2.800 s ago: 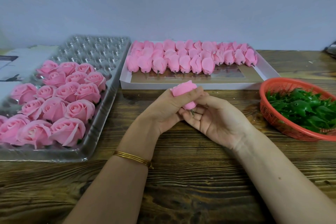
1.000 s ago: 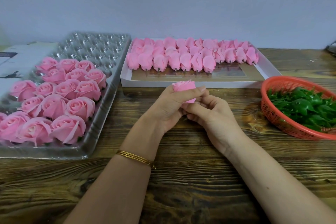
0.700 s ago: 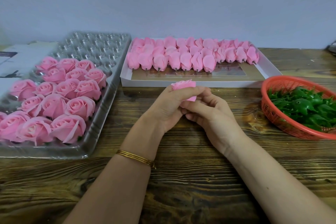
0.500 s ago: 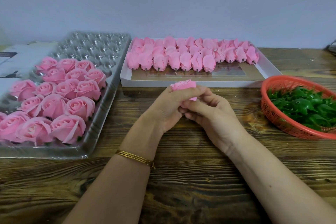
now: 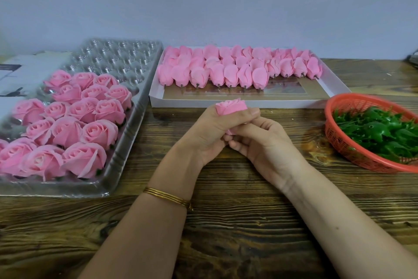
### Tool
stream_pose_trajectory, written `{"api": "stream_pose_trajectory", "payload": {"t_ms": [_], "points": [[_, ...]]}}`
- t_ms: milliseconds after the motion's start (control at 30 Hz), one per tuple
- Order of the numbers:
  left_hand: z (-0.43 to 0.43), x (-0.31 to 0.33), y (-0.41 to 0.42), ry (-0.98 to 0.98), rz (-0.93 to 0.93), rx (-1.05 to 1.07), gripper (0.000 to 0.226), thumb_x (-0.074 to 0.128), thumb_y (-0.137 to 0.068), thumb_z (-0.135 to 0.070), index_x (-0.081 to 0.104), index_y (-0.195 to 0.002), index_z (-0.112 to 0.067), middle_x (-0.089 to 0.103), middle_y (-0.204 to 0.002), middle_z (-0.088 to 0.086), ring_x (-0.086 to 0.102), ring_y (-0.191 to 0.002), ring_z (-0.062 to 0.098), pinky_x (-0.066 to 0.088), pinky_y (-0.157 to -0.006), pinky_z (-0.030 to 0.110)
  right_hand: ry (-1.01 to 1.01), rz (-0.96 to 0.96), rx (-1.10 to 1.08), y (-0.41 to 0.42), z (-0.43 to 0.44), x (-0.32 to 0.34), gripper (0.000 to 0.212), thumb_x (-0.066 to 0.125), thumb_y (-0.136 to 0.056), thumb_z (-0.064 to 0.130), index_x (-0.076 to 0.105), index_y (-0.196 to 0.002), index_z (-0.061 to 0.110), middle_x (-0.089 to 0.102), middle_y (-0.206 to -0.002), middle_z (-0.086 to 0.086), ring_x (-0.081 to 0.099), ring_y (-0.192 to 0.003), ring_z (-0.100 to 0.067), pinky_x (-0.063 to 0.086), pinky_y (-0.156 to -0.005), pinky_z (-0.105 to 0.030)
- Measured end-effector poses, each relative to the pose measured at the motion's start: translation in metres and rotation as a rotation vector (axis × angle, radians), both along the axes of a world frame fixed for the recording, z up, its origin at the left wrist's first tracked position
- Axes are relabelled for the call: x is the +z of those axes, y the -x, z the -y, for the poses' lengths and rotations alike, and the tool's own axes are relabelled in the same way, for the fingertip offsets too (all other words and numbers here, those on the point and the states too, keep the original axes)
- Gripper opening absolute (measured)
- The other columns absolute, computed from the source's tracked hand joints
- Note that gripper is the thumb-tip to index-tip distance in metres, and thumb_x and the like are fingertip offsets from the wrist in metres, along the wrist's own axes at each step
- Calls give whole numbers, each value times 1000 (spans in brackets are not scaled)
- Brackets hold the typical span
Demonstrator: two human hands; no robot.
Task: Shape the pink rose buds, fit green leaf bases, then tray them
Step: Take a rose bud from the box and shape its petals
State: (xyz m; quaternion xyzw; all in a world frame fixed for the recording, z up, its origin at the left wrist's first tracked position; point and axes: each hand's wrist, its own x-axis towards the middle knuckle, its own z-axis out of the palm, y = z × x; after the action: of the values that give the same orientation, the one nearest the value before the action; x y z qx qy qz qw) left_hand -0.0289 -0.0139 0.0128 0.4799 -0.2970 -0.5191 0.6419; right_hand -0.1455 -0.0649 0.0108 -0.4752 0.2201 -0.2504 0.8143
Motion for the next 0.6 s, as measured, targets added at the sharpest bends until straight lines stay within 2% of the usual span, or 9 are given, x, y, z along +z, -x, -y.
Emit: {"api": "stream_pose_trajectory", "payload": {"t_ms": [67, 200, 300, 367, 400, 467, 500, 567, 600], "points": [[-2, 3, -1, 4, 6, -31, 70, 75, -74, -24, 49, -120, 21, 43, -107, 18, 29, -101, 31, 27, -72, 35, -13, 13, 27, 0, 1, 0, 12, 70, -67, 5, 72, -80, 3, 66, -69, -9, 65, -67, -14, 55, -64, -20], [-5, 6, 1, 5, 57, -75, 80, 78, -67, -33, 50, -118, 22, 43, -106, 19, 30, -97, 33, 26, -68, 34, -43, 30, 70, 0, 2, 0, 8, 68, -73, 1, 74, -76, 6, 67, -70, -9, 66, -66, -15, 56, -63, -22], [-2, 5, 1, 3, 59, -42, 63, 75, -75, -29, 57, -118, 13, 48, -99, 19, 40, -83, 32, 28, -67, 33, -103, 33, 69, 1, 2, 1, 15, 67, -72, 6, 71, -85, 2, 67, -72, -10, 66, -66, -16, 57, -64, -23], [1, 2, 3, -11, 49, 7, 49, 72, -78, -27, 59, -114, 5, 50, -95, 18, 45, -81, 30, 31, -66, 32, -71, 7, 13, 0, 1, 0, 12, 66, -74, 4, 70, -84, 3, 68, -73, -10, 67, -69, -18, 57, -67, -23], [2, 1, 3, -16, 44, 30, 41, 72, -80, -24, 61, -108, 3, 53, -90, 19, 49, -79, 30, 35, -64, 31, -12, -31, -36, -1, 0, -1, 10, 67, -76, 1, 70, -86, 3, 69, -75, -12, 68, -72, -20, 58, -70, -25], [5, -3, 3, -20, 27, 67, 21, 72, -86, -17, 65, -91, 3, 66, -83, 18, 65, -75, 27, 51, -60, 28, 200, -171, -188, -1, -3, -6, 20, 73, -77, -1, 67, -96, 2, 71, -84, -15, 69, -82, -25, 58, -78, -32], [6, -4, 4, -20, 13, 83, 13, 70, -88, -14, 67, -86, -1, 72, -83, 16, 71, -76, 25, 59, -66, 30, 316, -237, -265, -2, -4, -8, 27, 77, -75, -1, 65, -98, 4, 72, -86, -13, 69, -83, -25, 59, -79, -34], [8, -5, 6, -35, 8, 128, 9, 69, -89, -13, 68, -86, -4, 73, -85, 15, 71, -84, 29, 56, -83, 38, 489, -279, -338, -2, -5, -9, 31, 81, -70, -1, 62, -92, 10, 70, -80, -4, 67, -76, -21, 58, -74, -33], [8, -5, 8, -41, 15, 147, 9, 69, -89, -13, 68, -85, -5, 71, -84, 15, 68, -84, 31, 53, -83, 40, 552, -282, -343, -3, -6, -9, 31, 82, -68, -1, 62, -88, 12, 68, -77, 0, 65, -73, -17, 57, -71, -30]]}}
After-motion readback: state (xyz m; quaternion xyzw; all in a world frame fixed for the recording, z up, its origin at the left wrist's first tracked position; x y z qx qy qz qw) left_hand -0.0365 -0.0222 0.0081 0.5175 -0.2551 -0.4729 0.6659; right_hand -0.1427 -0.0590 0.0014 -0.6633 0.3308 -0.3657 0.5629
